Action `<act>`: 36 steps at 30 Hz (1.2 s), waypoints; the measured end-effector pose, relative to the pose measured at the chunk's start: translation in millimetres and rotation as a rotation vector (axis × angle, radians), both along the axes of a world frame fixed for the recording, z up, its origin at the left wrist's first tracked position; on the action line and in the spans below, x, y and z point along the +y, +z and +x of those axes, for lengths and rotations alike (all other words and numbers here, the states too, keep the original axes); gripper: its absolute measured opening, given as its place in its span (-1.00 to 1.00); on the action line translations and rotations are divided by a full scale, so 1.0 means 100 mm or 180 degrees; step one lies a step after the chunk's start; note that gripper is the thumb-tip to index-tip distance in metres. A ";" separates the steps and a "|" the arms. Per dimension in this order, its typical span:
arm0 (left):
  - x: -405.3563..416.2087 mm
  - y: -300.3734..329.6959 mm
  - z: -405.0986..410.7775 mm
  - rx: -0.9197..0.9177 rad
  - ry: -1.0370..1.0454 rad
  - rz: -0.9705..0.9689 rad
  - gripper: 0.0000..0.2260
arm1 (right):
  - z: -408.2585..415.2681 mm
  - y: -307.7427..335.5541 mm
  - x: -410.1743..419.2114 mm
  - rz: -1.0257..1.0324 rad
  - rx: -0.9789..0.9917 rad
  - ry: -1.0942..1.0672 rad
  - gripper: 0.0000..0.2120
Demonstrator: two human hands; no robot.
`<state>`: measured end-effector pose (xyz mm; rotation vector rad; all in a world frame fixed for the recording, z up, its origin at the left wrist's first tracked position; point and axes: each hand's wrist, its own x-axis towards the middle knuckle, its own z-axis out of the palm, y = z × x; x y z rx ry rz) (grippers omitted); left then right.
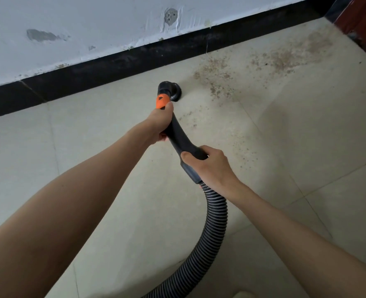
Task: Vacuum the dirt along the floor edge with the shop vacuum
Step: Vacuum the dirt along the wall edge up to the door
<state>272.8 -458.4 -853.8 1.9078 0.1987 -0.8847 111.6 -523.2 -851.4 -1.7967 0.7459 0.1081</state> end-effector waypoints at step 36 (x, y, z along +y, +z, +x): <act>1.73 0.09 -0.86 0.0689 0.1146 -0.0472 -0.76 | -0.20 0.19 1.24 -0.0755 0.0644 0.2375 -0.58</act>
